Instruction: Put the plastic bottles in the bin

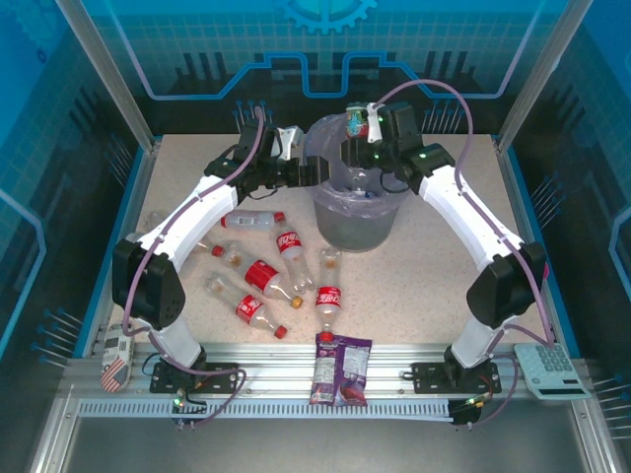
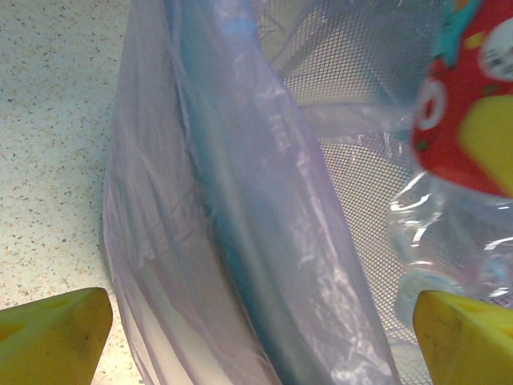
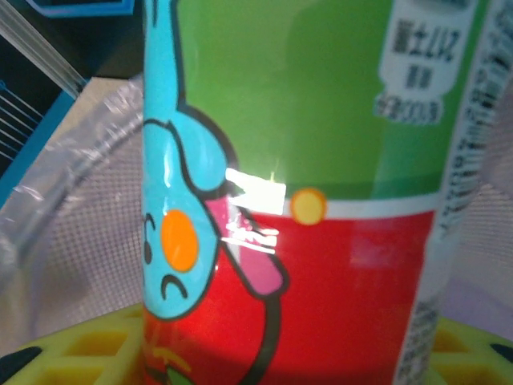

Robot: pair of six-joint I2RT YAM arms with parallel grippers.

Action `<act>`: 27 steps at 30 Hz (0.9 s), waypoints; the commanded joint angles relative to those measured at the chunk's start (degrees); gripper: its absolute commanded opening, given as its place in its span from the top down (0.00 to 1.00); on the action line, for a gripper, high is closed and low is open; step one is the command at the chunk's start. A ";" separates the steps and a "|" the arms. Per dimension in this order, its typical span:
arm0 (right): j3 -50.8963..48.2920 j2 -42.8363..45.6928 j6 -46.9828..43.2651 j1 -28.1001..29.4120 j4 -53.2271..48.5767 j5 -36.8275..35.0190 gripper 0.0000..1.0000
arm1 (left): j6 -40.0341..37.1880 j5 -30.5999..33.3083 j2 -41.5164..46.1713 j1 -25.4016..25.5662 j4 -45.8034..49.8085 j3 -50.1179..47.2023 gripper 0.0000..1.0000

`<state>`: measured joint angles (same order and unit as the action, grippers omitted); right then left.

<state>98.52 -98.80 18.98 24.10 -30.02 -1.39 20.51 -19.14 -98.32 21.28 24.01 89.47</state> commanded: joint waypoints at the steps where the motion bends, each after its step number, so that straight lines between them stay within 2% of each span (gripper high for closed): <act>1: -0.89 -1.26 -1.13 0.49 -0.46 1.87 0.46 | -2.14 1.62 -1.69 0.43 3.97 -0.26 0.03; 14: -5.20 -6.90 -1.76 0.51 -1.61 4.55 0.44 | -2.08 1.49 -1.61 0.41 3.94 -0.26 0.03; 27: -5.94 -7.28 -1.93 0.50 -2.05 3.85 0.22 | -2.23 1.64 -1.43 0.41 4.08 -0.26 0.03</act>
<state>92.82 -105.69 17.47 24.10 -31.27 2.00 20.51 -19.14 -98.32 21.28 24.03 89.47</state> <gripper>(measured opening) 0.775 0.972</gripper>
